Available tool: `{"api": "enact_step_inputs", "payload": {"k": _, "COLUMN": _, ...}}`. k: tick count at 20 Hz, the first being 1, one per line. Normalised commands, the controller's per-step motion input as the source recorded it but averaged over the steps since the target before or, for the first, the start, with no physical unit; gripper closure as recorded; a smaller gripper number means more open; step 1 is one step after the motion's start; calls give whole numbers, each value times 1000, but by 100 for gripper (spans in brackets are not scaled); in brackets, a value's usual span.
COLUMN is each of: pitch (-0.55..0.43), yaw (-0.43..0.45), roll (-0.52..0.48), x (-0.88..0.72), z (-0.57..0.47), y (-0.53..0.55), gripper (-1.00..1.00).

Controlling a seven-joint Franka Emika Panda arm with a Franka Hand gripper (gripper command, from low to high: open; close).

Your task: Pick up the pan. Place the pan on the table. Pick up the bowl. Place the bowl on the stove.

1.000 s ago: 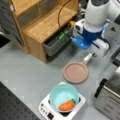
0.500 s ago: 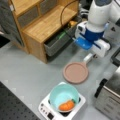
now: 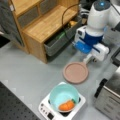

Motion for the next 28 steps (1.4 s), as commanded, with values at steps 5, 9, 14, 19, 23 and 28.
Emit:
{"api": "enact_step_inputs", "payload": {"k": 5, "pitch": -59, "yaw": -25, "roll": -29, "x": 80, "z": -79, "y": -9, "gripper": -100}}
{"api": "enact_step_inputs", "payload": {"k": 9, "pitch": -15, "yaw": -8, "roll": -61, "x": 64, "z": -12, "y": -31, "gripper": -100}}
{"api": "enact_step_inputs", "payload": {"k": 14, "pitch": -17, "yaw": 8, "roll": -69, "x": 61, "z": -35, "y": -7, "gripper": 100}}
{"api": "enact_step_inputs", "payload": {"k": 19, "pitch": -20, "yaw": 10, "roll": -60, "x": 90, "z": -36, "y": 36, "gripper": 100}}
{"api": "enact_step_inputs", "payload": {"k": 23, "pitch": -18, "yaw": 11, "roll": -57, "x": 100, "z": -24, "y": 50, "gripper": 100}}
{"api": "enact_step_inputs", "payload": {"k": 28, "pitch": -15, "yaw": 6, "roll": -59, "x": 112, "z": -29, "y": 54, "gripper": 100}}
